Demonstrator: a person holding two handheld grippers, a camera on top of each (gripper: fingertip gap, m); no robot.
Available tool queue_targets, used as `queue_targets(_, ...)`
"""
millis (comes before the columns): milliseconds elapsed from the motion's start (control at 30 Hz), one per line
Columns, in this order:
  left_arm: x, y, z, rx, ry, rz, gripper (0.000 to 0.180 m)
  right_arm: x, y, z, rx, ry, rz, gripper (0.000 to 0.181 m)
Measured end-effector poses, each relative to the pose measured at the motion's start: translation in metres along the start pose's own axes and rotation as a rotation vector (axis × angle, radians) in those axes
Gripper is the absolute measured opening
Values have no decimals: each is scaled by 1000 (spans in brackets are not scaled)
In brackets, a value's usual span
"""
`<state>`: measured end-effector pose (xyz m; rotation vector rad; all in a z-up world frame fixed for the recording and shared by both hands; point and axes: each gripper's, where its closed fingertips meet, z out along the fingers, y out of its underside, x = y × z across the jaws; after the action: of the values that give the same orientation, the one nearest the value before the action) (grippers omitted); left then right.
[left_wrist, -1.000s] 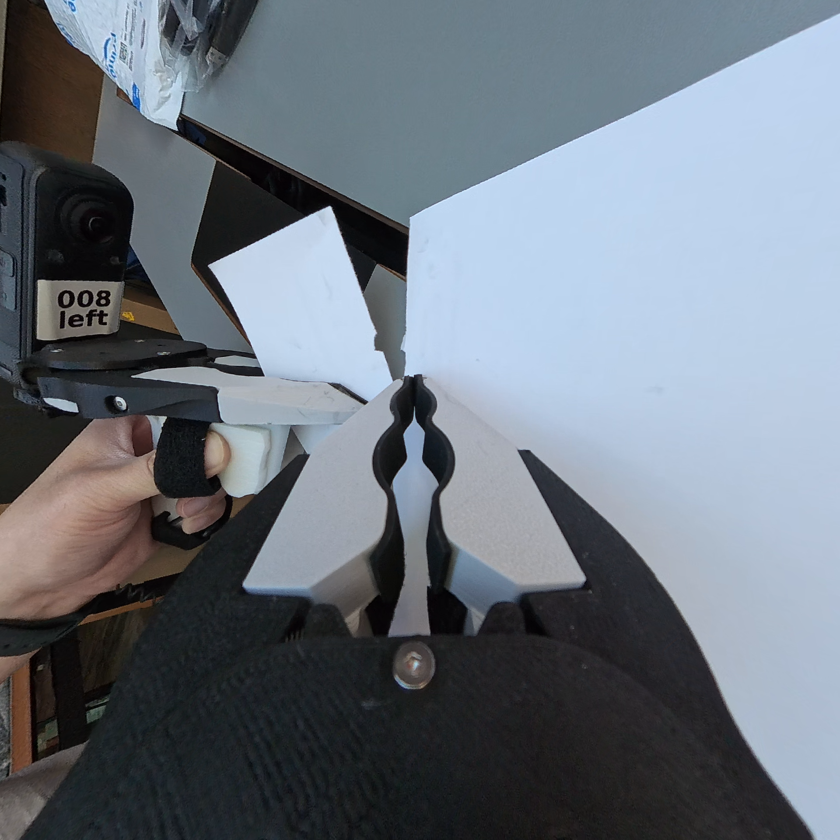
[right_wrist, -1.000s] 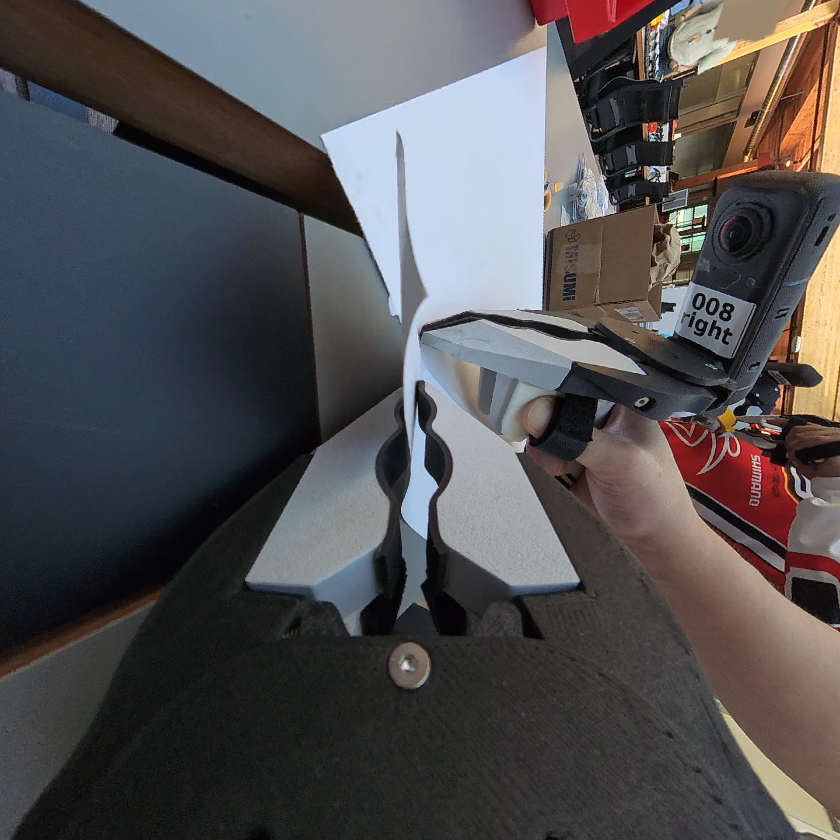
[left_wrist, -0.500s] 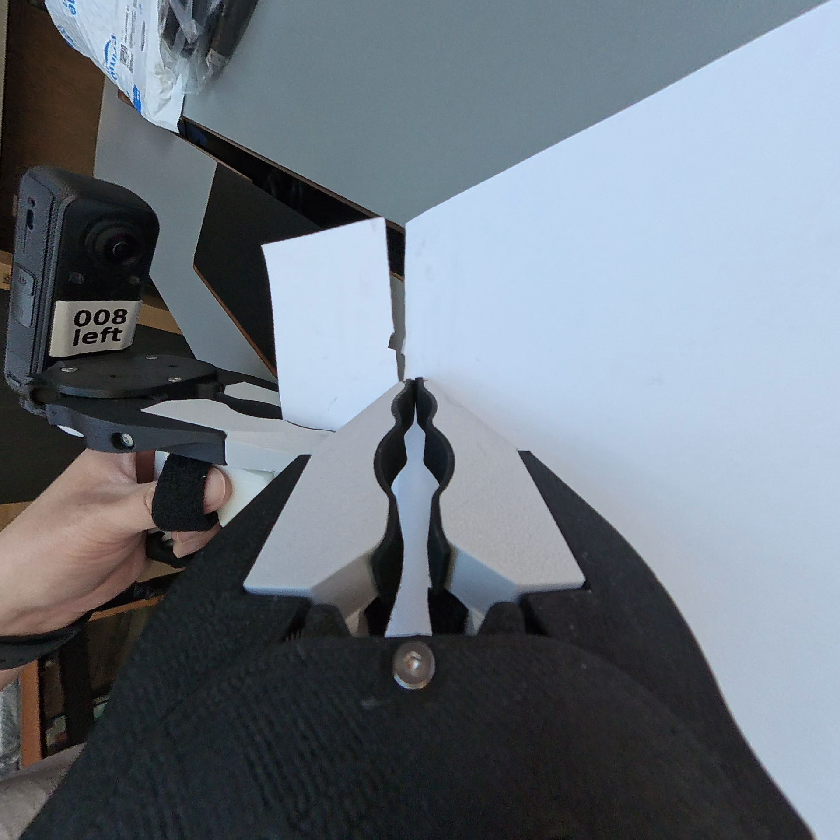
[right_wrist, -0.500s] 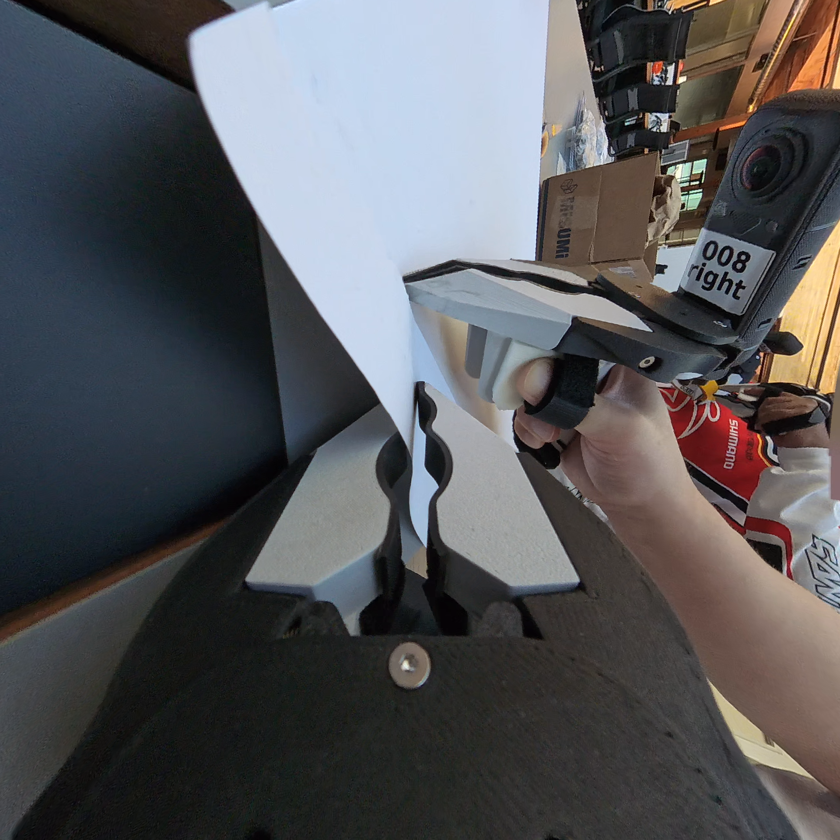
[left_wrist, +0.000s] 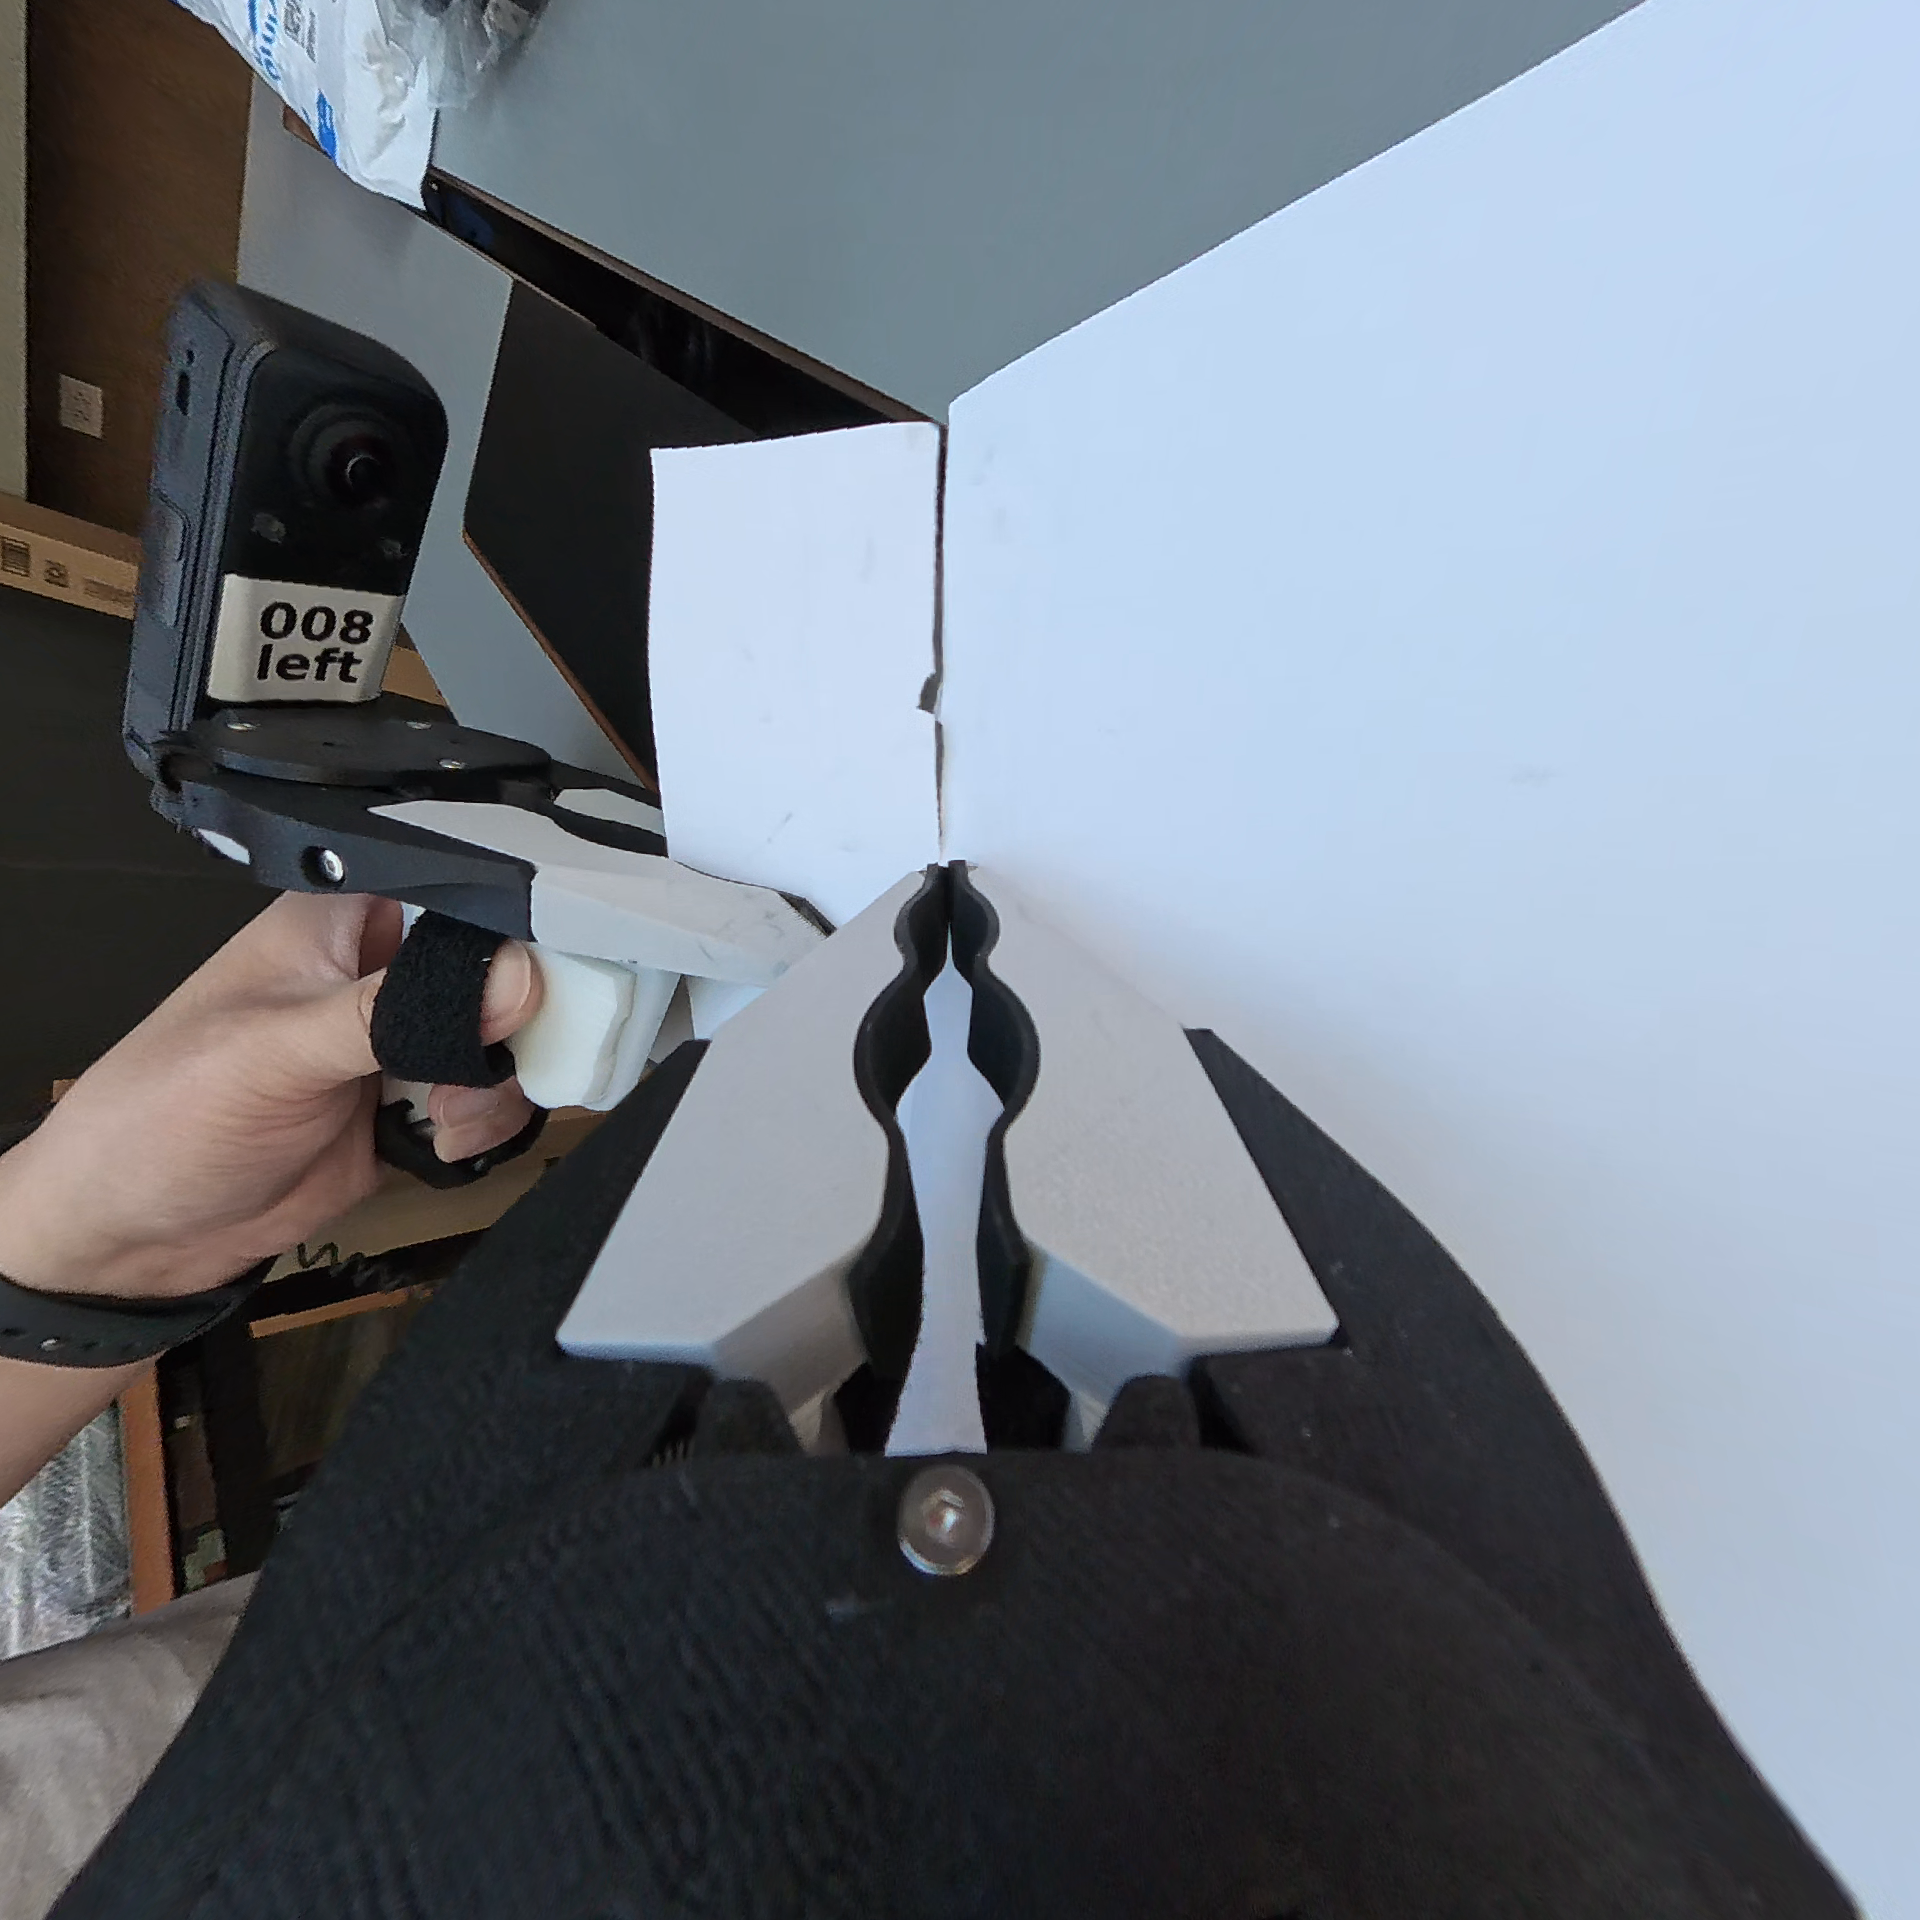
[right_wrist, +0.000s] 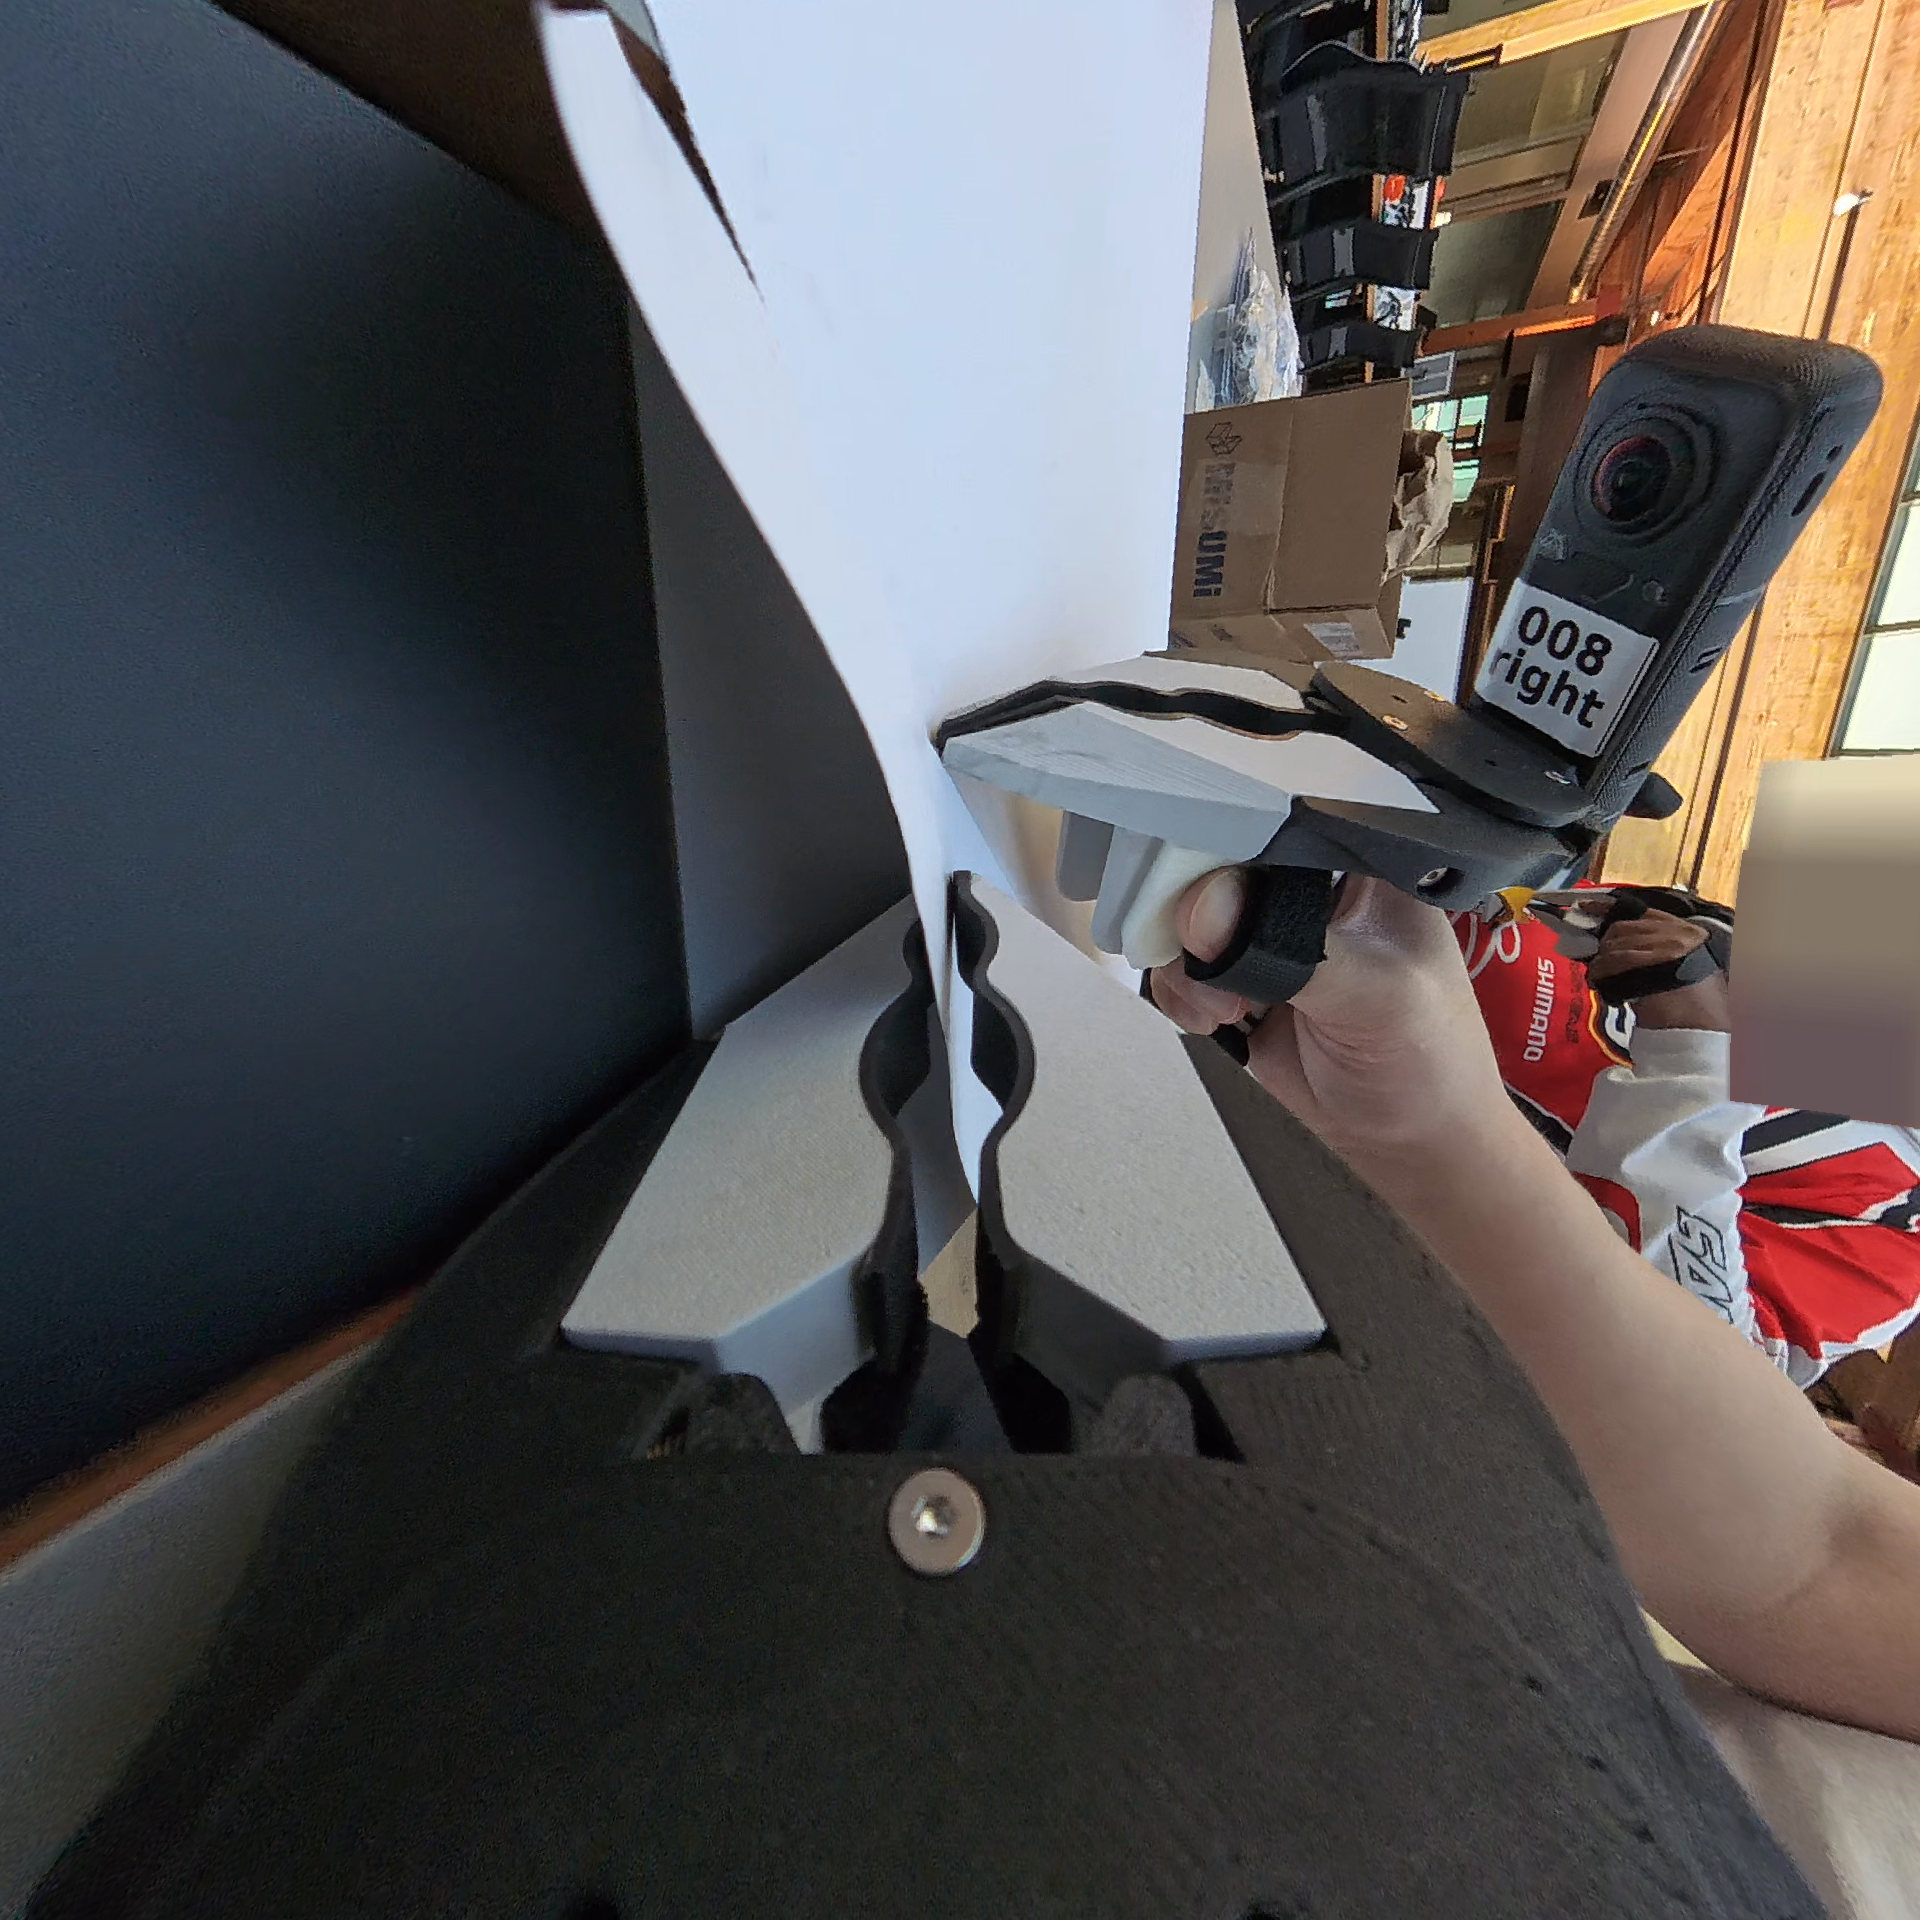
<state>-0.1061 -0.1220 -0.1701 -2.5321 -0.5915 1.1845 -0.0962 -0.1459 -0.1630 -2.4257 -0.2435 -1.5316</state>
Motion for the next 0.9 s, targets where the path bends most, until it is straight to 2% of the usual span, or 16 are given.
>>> queue_targets(100, 0, 0, 0, 18, -29, 46, 1, -1, 1, -1, 17, -35, 12, 0)
queue_targets(233, 1, 0, 0, 22, 29, -11, 1, -1, 0, -2, 69, -32, -31, 0)
queue_targets(333, 1, 0, 0, 37, 13, 19, 1, -2, 0, -2, 97, -39, -30, 0)
queue_targets(500, 1, 0, 0, 37, -5, 28, 1, 2, -5, -2, 92, 16, -52, 1)
queue_targets(900, 1, 0, -1, 43, -15, 27, 1, -2, -11, 2, 119, -38, -18, 0)
